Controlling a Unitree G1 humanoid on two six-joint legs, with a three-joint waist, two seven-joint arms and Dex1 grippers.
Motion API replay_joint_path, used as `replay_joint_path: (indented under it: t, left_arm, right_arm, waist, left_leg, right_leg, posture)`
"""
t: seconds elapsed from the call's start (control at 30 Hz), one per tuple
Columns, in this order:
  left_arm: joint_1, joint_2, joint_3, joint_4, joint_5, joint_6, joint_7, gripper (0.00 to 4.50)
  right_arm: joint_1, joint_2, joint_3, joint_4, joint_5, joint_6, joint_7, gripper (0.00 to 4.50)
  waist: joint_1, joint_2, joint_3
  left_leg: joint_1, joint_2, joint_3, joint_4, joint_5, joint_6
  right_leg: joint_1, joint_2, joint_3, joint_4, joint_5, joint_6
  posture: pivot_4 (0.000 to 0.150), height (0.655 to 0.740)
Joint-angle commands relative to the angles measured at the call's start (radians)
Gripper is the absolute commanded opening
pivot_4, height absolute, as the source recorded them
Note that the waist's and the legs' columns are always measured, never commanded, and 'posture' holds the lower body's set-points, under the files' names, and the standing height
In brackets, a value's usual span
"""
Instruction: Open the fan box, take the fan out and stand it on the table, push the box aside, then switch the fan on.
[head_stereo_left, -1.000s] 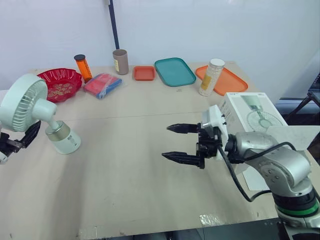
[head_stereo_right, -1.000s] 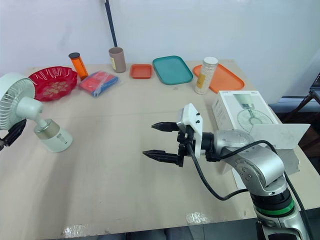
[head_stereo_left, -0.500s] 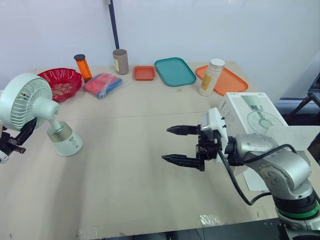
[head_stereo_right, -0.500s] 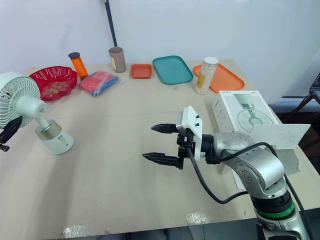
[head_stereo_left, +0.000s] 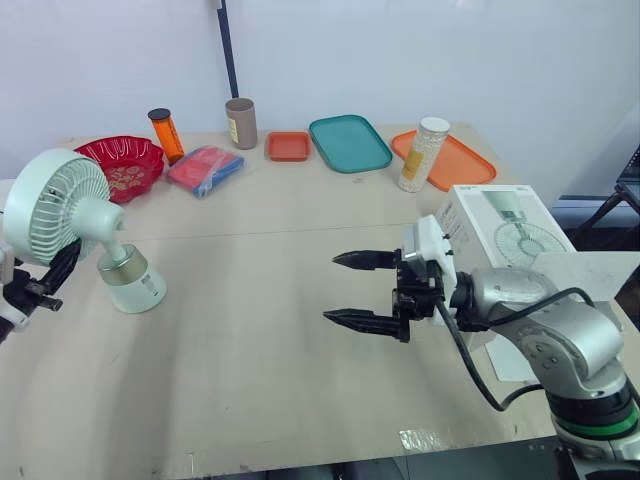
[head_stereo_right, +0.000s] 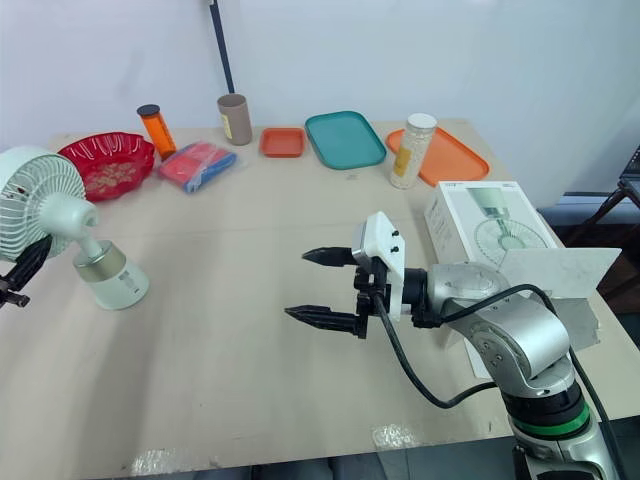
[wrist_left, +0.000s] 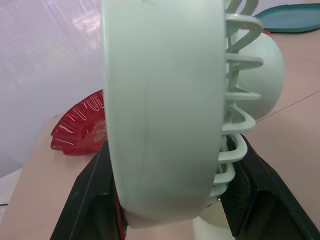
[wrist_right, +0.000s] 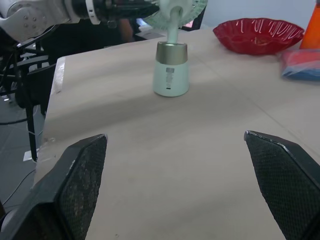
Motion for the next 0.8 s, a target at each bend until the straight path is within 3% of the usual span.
replay_joint_path:
  t: [0.03, 0.5, 0.8]
  left_arm:
    - [0.003, -0.007, 0.009, -0.059, -0.015, 0.003, 0.026, 1.83]
    - [0.018, -0.044, -0.016, -0.120, -0.020, 0.026, 0.076, 1.83]
    - [-0.079, -0.089, -0.106, -0.277, -0.086, 0.149, 0.205, 1.83]
  right_arm:
    - [-0.024, 0.012, -0.044, -0.021, 0.041, 0.000, -0.024, 4.50]
    - [-0.051, 0.025, -0.058, -0.018, 0.100, 0.001, -0.064, 4.50]
    - [-0.047, 0.033, -0.029, -0.024, 0.061, -0.020, -0.073, 4.50]
  waist:
    - [0.000, 0.000, 0.000]
    - [0.000, 0.000, 0.000]
    - [0.001, -0.002, 0.001]
  left_leg:
    - [0.000, 0.000, 0.000, 0.000, 0.000, 0.000]
    - [0.000, 0.000, 0.000, 0.000, 0.000, 0.000]
    - [-0.002, -0.001, -0.003, 0.001, 0.001, -0.001]
  right_leg:
    - [0.000, 0.000, 0.000, 0.000, 0.000, 0.000]
    - [0.000, 0.000, 0.000, 0.000, 0.000, 0.000]
    - [0.000, -0.001, -0.002, 0.000, 0.000, 0.000]
  posture:
    - [0.150, 0.7400]
    - [0.150, 0.7400]
    - [0.150, 0.7400]
